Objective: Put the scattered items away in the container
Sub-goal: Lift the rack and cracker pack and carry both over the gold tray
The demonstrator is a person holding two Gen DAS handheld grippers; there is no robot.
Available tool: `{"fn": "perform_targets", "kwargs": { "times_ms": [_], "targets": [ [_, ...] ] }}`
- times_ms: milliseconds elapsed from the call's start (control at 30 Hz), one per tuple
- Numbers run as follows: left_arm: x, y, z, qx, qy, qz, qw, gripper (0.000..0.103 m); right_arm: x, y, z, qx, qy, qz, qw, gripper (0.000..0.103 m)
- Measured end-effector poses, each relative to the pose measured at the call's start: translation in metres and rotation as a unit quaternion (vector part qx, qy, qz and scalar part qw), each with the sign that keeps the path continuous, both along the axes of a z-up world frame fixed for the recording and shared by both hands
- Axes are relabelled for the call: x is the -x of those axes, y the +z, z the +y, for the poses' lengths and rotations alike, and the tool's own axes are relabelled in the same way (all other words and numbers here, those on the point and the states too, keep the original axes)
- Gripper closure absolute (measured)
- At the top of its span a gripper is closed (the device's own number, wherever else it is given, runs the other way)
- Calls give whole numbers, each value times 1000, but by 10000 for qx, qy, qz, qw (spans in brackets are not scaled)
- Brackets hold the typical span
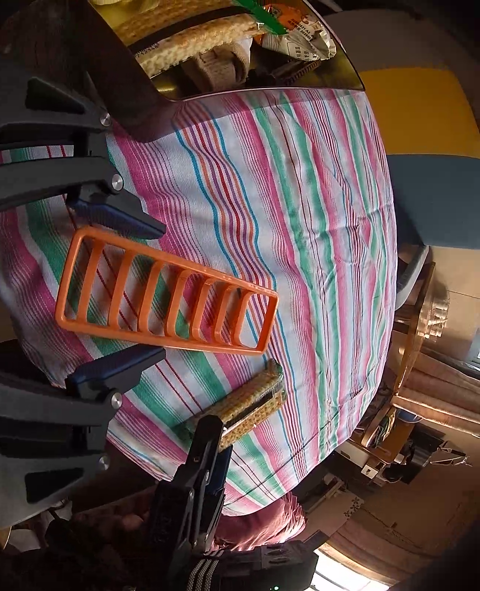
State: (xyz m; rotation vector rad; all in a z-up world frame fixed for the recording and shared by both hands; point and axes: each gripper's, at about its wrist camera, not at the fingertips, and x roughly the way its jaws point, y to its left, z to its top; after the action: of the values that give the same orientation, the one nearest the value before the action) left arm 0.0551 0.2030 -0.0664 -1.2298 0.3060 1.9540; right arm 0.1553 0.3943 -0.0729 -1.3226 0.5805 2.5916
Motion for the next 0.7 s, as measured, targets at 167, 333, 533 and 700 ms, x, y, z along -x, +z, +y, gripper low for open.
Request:
{"fn": "perform_targets", "kwargs": {
  "times_ms": [167,333,533,700],
  "targets": [
    [0,2,7,59,-262,136,9995,42,0,6,2,-81,-57,151,9998,32],
    [1,-3,20,283,-630,338,9970,40,6,7,3,-207,-156,153,9995,31],
    [11,-8,25,272,-673,213,9971,40,15,2,4,-335,-316,52,9989,31],
    [16,-8,31,244,-604,156,9978,40,22,-4,2,-486,-338,-70,9982,31]
  ]
}}
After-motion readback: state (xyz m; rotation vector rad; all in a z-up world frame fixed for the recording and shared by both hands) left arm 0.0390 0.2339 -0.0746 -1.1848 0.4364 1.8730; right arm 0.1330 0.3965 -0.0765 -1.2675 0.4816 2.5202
